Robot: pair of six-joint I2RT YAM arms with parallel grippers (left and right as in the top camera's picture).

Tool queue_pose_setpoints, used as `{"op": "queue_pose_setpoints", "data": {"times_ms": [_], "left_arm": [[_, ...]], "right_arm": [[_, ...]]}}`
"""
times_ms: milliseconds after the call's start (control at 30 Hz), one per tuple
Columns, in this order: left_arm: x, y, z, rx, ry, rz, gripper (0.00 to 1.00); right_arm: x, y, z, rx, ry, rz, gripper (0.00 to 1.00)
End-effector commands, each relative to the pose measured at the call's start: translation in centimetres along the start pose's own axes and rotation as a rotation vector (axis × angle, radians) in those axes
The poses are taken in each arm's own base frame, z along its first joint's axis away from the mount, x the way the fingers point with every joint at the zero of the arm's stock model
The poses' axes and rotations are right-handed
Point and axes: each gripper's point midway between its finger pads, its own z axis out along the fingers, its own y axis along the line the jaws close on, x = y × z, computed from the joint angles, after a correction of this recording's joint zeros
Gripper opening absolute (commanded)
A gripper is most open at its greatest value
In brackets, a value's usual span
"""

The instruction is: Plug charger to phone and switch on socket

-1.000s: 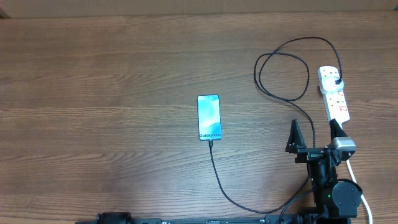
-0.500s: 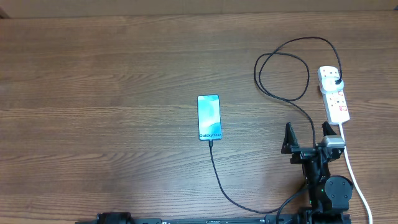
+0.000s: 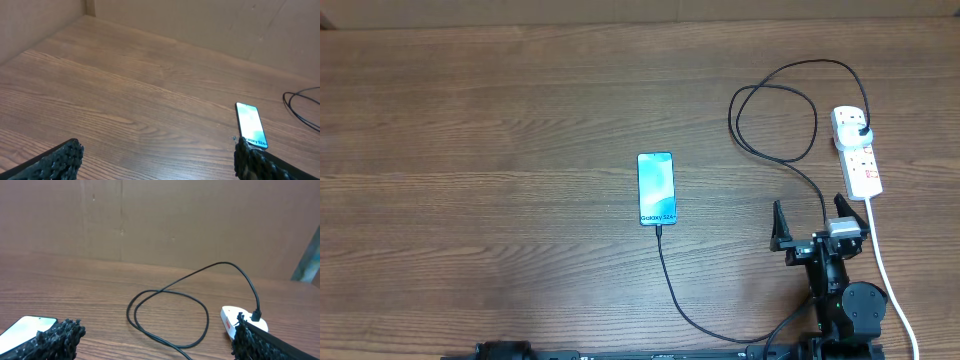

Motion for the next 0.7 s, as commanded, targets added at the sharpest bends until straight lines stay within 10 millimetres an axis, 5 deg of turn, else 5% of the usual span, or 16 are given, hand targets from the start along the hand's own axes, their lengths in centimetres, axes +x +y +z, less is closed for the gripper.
{"op": "queue_pose_setpoints", "data": {"times_ms": [0,667], "left_arm": [[-0.22,0.24,-0.31,-0.015,-0.022,-0.012,1.0],[-0.22,0.24,-0.31,-0.015,-0.022,-0.012,0.99]], "right_arm": [[0.5,-1.24,-0.06,0.067,0.006,0.098,1.0],[0.6,-1.9,-0.11,0.105,0.006,0.155,1.0]]}}
